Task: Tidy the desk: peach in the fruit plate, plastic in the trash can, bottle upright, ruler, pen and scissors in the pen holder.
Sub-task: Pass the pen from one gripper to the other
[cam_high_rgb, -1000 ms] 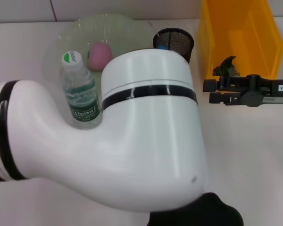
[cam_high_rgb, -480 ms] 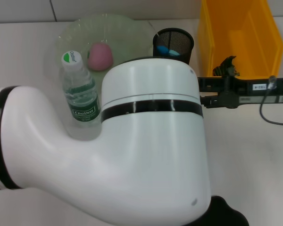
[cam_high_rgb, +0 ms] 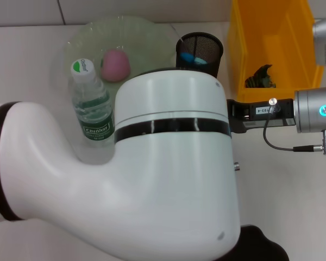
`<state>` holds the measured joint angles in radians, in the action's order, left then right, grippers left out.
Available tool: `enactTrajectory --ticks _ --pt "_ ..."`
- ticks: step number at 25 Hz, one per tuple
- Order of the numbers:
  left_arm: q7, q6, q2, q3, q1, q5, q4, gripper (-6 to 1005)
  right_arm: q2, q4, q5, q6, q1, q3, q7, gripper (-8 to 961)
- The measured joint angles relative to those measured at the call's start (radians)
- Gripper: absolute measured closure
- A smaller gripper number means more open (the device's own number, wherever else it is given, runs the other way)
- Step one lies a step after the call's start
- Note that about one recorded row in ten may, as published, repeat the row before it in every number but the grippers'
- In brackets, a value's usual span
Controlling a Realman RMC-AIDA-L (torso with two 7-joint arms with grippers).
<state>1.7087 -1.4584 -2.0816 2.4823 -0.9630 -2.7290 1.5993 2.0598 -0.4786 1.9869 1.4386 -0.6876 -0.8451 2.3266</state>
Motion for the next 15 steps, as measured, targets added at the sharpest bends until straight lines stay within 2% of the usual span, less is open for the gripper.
enactTrajectory --ticks 5,13,15 --pt "0.004 0.004 0.000 -0.001 0.001 -0.012 0.002 819 -0.004 0.002 0.000 -0.001 0.006 -0.001 -0.001 115" --pt "0.006 0.014 0.000 -0.002 0.001 -0.015 0.004 809 0.004 0.008 0.000 -0.017 0.003 -0.002 -0.016 467" --pt "0.006 0.016 0.000 -0.002 0.001 -0.018 0.008 807 0.004 0.012 0.000 -0.019 0.001 -0.002 -0.018 500"
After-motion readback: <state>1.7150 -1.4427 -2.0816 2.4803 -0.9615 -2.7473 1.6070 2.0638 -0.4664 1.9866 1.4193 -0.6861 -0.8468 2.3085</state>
